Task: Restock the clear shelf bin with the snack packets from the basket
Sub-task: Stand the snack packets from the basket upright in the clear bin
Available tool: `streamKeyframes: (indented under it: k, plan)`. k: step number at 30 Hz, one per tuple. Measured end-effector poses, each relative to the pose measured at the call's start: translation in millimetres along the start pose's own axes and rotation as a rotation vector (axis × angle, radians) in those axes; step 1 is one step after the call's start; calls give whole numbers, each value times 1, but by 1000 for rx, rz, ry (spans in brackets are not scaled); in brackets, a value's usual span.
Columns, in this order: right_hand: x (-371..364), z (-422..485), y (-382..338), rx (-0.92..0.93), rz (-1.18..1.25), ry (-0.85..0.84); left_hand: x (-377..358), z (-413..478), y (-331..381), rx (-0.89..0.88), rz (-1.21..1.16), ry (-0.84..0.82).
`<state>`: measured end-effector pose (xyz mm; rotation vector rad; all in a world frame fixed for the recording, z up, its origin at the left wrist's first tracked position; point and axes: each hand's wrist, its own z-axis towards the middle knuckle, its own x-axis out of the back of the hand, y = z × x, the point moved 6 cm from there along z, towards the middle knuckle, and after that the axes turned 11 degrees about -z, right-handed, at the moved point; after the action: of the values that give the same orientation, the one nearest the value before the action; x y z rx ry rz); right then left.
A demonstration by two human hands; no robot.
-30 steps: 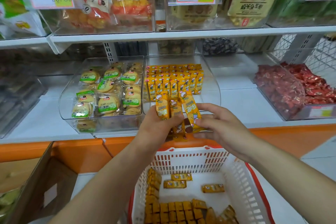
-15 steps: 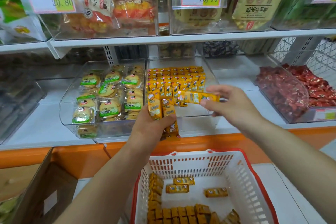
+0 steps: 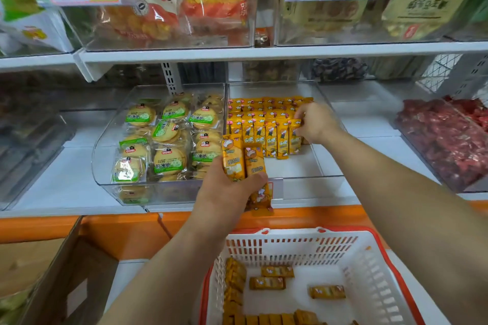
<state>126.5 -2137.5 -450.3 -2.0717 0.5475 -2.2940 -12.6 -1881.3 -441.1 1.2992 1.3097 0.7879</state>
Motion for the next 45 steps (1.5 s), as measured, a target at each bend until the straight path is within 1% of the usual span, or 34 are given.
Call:
streamKeyframes:
  k: [3, 6, 8, 10, 13, 15, 16, 19, 21, 22, 25, 29, 31, 34, 37, 40, 42, 45]
  plan:
    - [-13, 7, 7, -50, 92, 17, 0, 0, 0, 1, -8, 1]
    - [-17, 6, 9, -70, 107, 63, -1, 0, 0, 12, -15, 5]
    - [-17, 1, 9, -87, 131, 44, -2, -1, 0, 20, -22, 5]
    - [-10, -9, 7, -71, 136, 21, -2, -1, -1, 39, -44, 5]
    - [21, -42, -1, -7, 150, 92, -2, 1, -4, 92, -113, 1]
    - [42, -78, -5, 43, 250, 90, -3, 1, -6, 118, -145, 1]
    - [48, -98, -5, 61, 338, 47, -4, 0, -6, 125, -160, -10]
    - [53, -163, -9, 99, 646, -175, -15, -6, -8, 122, -175, -92]
    - [49, -198, -11, 73, 828, -283, -25, -13, -8, 120, -193, -157]
    - [45, -212, -13, 57, 882, -322, -31, -17, -9, 118, -198, -186]
    - [35, -233, -20, 48, 909, -387, -46, -24, -10, 100, -204, -242]
    - [39, -231, -15, 36, 986, -329, -55, -28, -9, 78, -208, -238]
    - [41, -229, -9, 49, 973, -305, -52, -25, -7, 63, -192, -186]
    - [45, -224, 1, 12, 1014, -236, -40, -20, 1, 7, -226, -83]
    - [51, -219, 7, 11, 1044, -154, -31, -18, 7, -68, -95, -38]
    - [59, -209, 12, -1, 1131, -64, -37, -23, -1, -49, 50, -83]
    - [63, -199, 15, 23, 1071, -34, -43, -26, -9, -3, 91, -133]
    - [73, -177, 20, 65, 877, -7, -43, -26, -13, 19, 121, -163]
